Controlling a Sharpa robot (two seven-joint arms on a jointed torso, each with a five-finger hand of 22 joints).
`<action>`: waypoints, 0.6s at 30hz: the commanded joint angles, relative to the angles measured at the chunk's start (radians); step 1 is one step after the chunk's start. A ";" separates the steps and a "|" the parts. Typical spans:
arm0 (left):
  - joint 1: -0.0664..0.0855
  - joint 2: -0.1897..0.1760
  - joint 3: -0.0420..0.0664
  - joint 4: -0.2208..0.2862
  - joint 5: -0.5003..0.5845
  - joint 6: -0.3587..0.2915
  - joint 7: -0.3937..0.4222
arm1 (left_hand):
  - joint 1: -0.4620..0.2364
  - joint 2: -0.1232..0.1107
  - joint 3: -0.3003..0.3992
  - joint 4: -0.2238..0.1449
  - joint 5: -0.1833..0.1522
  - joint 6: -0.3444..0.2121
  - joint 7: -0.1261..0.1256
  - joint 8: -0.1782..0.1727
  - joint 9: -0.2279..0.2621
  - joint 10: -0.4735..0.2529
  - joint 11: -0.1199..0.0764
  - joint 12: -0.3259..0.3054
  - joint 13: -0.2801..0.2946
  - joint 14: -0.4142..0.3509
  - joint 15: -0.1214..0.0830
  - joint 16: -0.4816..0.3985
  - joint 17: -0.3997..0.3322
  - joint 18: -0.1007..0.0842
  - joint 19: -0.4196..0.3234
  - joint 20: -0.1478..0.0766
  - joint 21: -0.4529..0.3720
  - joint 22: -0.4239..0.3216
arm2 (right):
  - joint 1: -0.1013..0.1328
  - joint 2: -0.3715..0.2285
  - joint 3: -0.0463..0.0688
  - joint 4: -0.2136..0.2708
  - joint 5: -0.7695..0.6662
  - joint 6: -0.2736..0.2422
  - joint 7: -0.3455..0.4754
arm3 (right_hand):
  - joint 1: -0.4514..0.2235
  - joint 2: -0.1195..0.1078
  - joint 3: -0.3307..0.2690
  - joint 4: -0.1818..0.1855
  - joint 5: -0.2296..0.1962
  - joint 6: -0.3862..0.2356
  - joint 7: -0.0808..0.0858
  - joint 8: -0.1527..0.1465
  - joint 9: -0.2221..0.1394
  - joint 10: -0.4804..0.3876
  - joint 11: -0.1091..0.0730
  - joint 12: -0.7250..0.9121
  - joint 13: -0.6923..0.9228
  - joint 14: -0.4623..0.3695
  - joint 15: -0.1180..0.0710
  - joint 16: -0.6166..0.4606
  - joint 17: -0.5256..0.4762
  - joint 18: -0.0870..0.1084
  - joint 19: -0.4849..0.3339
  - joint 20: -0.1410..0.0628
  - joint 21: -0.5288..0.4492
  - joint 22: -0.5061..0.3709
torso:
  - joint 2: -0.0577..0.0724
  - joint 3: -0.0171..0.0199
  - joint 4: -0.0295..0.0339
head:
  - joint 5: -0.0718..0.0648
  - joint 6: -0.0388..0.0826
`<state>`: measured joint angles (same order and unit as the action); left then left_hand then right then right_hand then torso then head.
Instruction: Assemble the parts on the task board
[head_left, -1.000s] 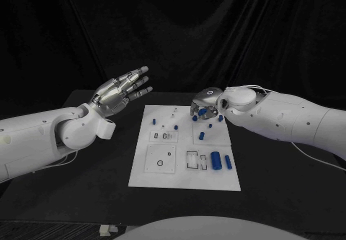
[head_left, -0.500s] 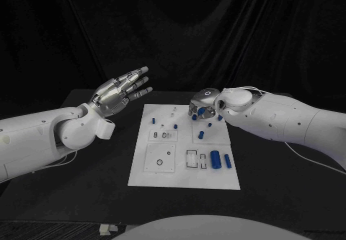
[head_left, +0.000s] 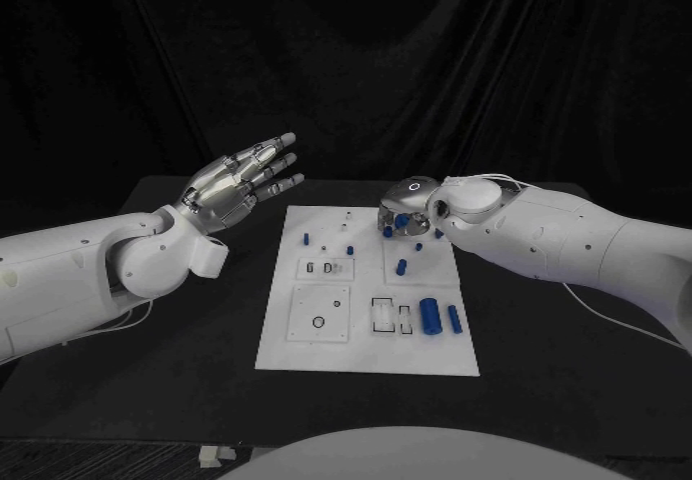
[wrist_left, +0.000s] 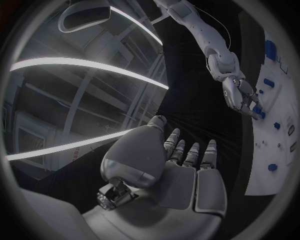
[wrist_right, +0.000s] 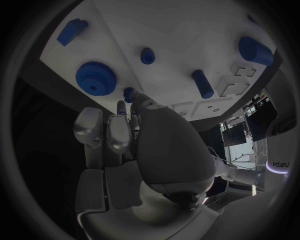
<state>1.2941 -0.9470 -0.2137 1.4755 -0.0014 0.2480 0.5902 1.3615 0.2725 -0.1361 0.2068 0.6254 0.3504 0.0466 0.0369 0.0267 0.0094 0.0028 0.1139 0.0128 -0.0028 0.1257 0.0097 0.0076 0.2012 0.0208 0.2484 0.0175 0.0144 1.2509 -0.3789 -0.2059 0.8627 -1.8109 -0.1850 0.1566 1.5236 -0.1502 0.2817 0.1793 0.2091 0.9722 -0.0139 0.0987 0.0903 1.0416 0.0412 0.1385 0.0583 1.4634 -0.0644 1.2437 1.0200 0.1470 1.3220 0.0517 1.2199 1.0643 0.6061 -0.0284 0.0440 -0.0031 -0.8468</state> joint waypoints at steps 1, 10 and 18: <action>-0.002 0.002 0.001 0.000 -0.002 0.021 0.006 | 0.016 0.005 0.019 0.000 0.014 0.004 0.004 0.018 0.016 -0.001 0.013 0.016 0.009 0.008 0.009 0.001 -0.003 -0.022 0.006 0.002 0.006 0.001 | -0.009 0.008 0.001 -0.018 -0.009 -0.029 0.015 | 0.002 -0.006 0.029 0.007 0.022 0.013 -0.001 0.001 0.015 -0.002 -0.005 -0.017 0.009 0.006 0.002 0.005 0.002 -0.039 -0.002 -0.003 0.019 0.016 | 0.000 0.0000 0.0001 | -0.002 -0.002; -0.004 0.001 0.001 0.000 -0.002 0.025 0.000 | 0.018 0.005 0.022 -0.001 0.016 0.005 0.005 0.018 0.016 -0.001 0.014 0.017 0.009 0.009 0.010 0.001 -0.003 -0.022 0.007 0.002 0.007 0.002 | -0.031 0.029 0.001 -0.066 -0.009 -0.063 0.050 | 0.005 0.001 0.051 -0.001 0.026 0.023 0.004 0.006 0.023 -0.008 -0.009 -0.021 0.010 -0.008 0.002 -0.007 -0.014 -0.036 -0.016 -0.003 0.009 0.010 | 0.000 -0.0005 0.0007 | 0.001 -0.006; -0.005 0.002 0.001 -0.001 -0.002 0.030 -0.005 | 0.022 0.006 0.027 -0.003 0.019 0.010 0.008 0.020 0.016 0.000 0.017 0.018 0.009 0.009 0.012 0.002 -0.003 -0.022 0.007 0.004 0.007 0.002 | -0.040 0.038 0.001 -0.099 0.017 -0.133 0.087 | 0.022 0.021 0.079 -0.026 0.025 0.090 0.041 0.042 0.051 0.061 -0.030 0.014 0.021 -0.011 -0.009 0.001 -0.004 -0.038 -0.017 -0.011 0.017 0.031 | 0.000 0.0001 0.0000 | 0.003 -0.010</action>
<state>1.2913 -0.9466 -0.2136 1.4741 -0.0016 0.2593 0.5796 1.3687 0.2795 -0.1360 0.2067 0.6255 0.3564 0.0525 0.0370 0.0268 0.0132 0.0065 0.1163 0.0129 -0.0026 0.1258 0.0098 0.0077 0.2011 0.0209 0.2485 0.0176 0.0141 1.2138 -0.3416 -0.2049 0.7676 -1.8085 -0.2506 0.2135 1.5241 -0.1498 0.3388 0.1551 0.2092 1.0306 0.0140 0.1067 0.1096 1.0670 0.0189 0.1392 0.0585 1.4568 -0.0705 1.2429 1.0174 0.1469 1.3142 0.0447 1.2198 1.0731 0.6062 -0.0285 0.0444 -0.0002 -0.8560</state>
